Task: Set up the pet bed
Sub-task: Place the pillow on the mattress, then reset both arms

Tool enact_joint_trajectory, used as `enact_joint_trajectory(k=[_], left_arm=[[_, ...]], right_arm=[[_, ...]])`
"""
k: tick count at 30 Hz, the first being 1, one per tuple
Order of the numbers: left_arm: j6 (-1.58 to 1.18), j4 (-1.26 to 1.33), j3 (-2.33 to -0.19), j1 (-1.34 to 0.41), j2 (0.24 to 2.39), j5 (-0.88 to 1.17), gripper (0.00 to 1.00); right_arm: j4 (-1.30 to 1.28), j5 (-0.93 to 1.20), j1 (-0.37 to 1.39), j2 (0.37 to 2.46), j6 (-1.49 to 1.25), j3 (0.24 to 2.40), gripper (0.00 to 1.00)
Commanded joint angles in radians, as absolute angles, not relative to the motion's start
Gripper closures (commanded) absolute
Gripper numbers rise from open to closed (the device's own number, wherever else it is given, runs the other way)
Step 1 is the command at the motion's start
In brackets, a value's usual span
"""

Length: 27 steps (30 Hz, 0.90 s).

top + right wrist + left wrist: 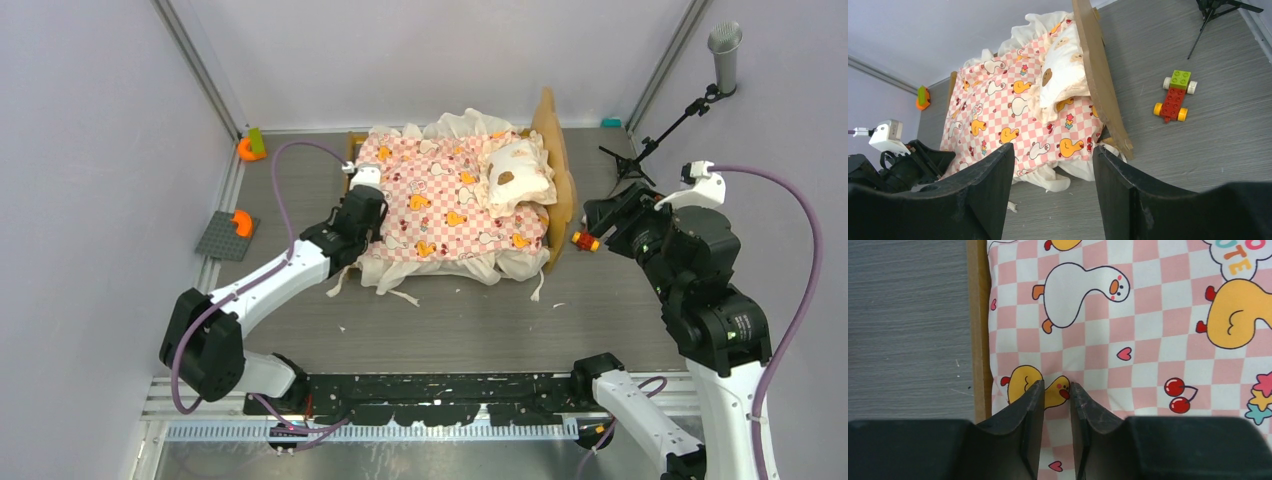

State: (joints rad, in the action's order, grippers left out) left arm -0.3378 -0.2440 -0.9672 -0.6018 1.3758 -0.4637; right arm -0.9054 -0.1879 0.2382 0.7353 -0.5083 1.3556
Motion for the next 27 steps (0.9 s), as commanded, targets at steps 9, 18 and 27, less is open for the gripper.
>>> enact_joint_trajectory(k=[9, 18, 27], left_arm=[[-0.390, -0.407, -1.109, -0.600, 1.100, -0.383, 0.37], [-0.473, -0.870, -1.110, -0.600, 0.841, -0.387, 0.24], [-0.539, -1.066, -1.010, -0.599, 0.642, -0.425, 0.16]], right_arm=[[-0.908, -0.188, 0.241, 0.714, -0.514, 1.377, 0.37], [-0.992, -0.120, 0.240, 0.616, -0.541, 1.272, 0.36], [-1.052, -0.215, 0.241, 0.450, -0.566, 1.114, 0.36]])
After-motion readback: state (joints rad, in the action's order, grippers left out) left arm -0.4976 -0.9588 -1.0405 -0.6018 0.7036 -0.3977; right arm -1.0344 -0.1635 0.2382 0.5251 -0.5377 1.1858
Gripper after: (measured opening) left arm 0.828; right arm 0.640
